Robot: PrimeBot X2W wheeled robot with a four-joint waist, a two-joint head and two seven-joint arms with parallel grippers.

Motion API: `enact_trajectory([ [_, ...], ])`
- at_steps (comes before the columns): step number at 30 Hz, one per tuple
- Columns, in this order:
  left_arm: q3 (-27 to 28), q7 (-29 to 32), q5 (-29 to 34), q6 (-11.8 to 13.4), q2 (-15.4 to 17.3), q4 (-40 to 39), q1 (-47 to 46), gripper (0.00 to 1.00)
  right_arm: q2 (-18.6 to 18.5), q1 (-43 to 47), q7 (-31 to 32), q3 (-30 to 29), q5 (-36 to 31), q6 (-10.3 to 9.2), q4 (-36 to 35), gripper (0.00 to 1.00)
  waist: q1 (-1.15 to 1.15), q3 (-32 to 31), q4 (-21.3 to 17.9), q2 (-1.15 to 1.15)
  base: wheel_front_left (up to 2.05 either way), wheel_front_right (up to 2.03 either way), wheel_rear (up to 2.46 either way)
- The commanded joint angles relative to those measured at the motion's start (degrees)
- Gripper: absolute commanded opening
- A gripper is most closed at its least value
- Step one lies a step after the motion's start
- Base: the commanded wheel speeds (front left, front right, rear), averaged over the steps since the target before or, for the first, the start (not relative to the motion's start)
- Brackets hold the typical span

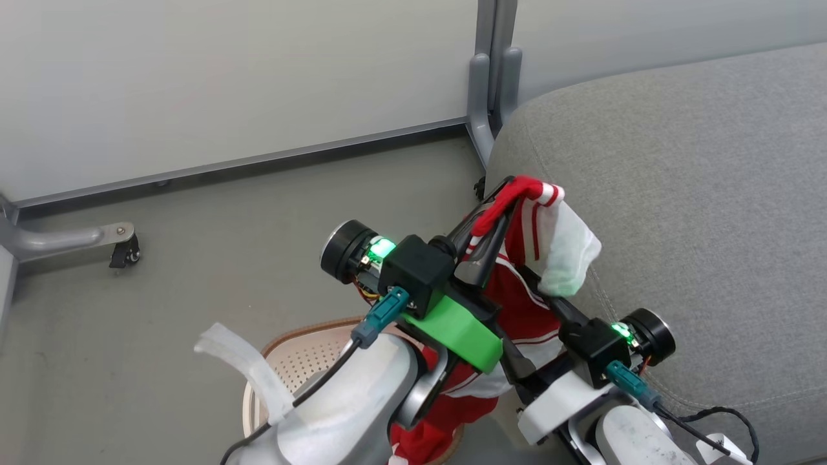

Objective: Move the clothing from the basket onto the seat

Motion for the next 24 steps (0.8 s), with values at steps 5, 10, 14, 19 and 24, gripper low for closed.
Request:
enact_trajectory([
  [5,-1.3,-0.2,-1.4,1.2,0.2,0.2,-2.3,0.0,0.6,-1.0,0.0,0.7,0.5,-0.04,2.3,1.0,0.0,0.0,0.2,0.0,0.0,0.0,0.0],
  [10,-1.8,-0.5,-2.0,1.6,0.1,2.2,-2.9,0.0,0.1,-1.4,0.0,2.4,1.9,-0.04,4.5,0.0,0.0,0.1,0.2,0.0,0.0,0.0,0.0],
  [14,-1.4,-1.0,-2.3,2.1,0.1,4.8,-3.2,0.0,-0.2,-1.2,0.0,3.1,2.7,-0.04,4.5,0.0,0.0,0.3,0.2,0.0,0.0,0.0,0.0],
  [19,-1.2,-1.5,-2.8,1.9,0.1,7.7,-3.2,0.0,-0.5,-0.8,0.0,3.1,3.5,-0.04,3.7,0.0,0.0,0.6,0.1,0.0,0.0,0.0,0.0],
  [24,-1.2,-1.7,-3.1,1.9,0.1,10.5,-3.3,0.11,-0.5,-0.2,0.0,3.2,4.6,-0.04,2.9,0.0,0.0,0.7,-0.1,0.0,0.0,0.0,0.0],
])
